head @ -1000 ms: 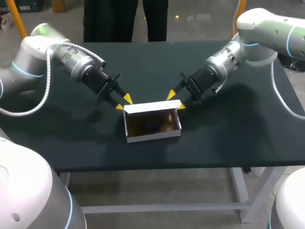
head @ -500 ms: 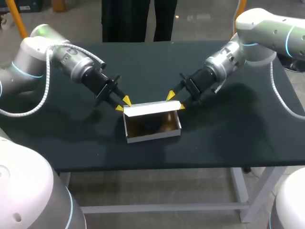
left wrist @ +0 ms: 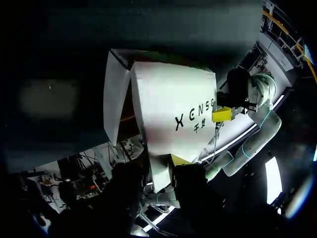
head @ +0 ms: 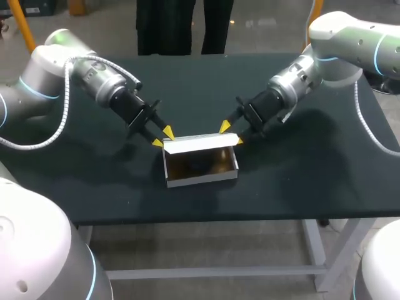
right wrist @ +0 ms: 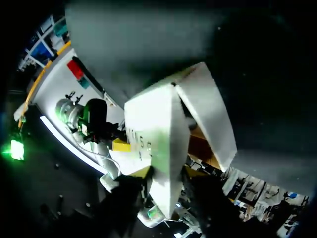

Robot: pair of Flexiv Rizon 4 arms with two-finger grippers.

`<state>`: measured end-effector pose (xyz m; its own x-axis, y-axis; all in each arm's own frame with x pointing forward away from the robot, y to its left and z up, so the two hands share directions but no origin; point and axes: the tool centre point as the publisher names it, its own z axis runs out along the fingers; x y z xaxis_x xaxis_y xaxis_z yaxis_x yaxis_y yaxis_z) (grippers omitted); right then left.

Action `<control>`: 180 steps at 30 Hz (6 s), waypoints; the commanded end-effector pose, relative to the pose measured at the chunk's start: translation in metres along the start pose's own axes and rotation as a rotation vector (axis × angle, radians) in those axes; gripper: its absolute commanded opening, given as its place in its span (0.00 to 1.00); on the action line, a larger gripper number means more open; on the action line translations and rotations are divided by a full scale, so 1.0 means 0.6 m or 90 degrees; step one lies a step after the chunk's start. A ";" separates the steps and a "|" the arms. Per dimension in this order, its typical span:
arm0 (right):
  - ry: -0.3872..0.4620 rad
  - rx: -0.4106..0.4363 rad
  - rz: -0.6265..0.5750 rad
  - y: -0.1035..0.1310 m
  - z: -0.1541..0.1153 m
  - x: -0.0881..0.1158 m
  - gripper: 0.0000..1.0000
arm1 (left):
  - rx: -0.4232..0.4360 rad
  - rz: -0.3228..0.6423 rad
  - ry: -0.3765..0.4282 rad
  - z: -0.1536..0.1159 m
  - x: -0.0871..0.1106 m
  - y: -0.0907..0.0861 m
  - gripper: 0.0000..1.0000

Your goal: Assemble the packaging by folding the flat box into shape, placing the metal phone stand inside, and closing the box properly

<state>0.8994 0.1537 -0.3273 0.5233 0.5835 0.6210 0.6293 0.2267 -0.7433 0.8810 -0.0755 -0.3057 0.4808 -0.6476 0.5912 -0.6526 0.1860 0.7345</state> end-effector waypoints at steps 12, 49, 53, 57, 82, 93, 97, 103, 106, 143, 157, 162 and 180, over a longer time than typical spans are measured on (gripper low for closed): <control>-0.001 0.007 0.000 0.004 0.000 -0.002 0.35 | -0.002 0.003 -0.012 0.009 0.004 -0.004 0.32; -0.048 0.003 0.000 0.014 0.019 -0.039 0.44 | 0.037 0.030 -0.051 0.030 -0.026 0.005 0.37; -0.059 -0.002 -0.001 0.015 0.021 -0.042 0.46 | 0.038 0.032 -0.058 0.031 -0.029 0.004 0.38; -0.072 -0.007 -0.004 0.015 0.022 -0.044 0.48 | 0.040 0.035 -0.064 0.031 -0.031 0.003 0.39; -0.143 -0.084 -0.013 0.011 0.025 -0.037 0.52 | 0.083 0.066 -0.096 0.017 -0.037 0.013 0.47; -0.153 -0.093 -0.018 0.015 0.023 -0.039 0.54 | 0.110 0.075 -0.099 0.004 -0.037 0.022 0.49; -0.153 -0.095 -0.018 0.015 0.022 -0.040 0.55 | 0.123 0.088 -0.103 -0.002 -0.032 0.030 0.49; -0.154 -0.095 -0.017 0.017 0.022 -0.041 0.55 | 0.142 0.121 -0.130 -0.006 -0.022 0.039 0.52; -0.154 -0.095 -0.017 0.017 0.022 -0.041 0.62 | 0.148 0.139 -0.145 -0.009 -0.018 0.042 0.67; -0.154 -0.095 -0.017 0.017 0.022 -0.041 0.62 | 0.135 0.496 -0.468 -0.006 0.031 0.100 1.00; -0.154 -0.095 -0.017 0.017 0.022 -0.041 0.59 | 0.117 0.568 -0.592 0.018 0.053 0.115 1.00; -0.154 -0.095 -0.017 0.017 0.022 -0.041 0.59 | 0.117 0.568 -0.592 0.018 0.053 0.115 1.00; -0.154 -0.095 -0.017 0.017 0.022 -0.041 0.56 | 0.100 0.848 -0.790 0.055 0.024 0.098 1.00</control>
<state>0.8853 0.1518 -0.3532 0.3651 0.7510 0.5501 0.7290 0.1369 -0.6707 0.8411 -0.0993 -0.2654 -0.9236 -0.3228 0.2068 -0.3357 0.9415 -0.0301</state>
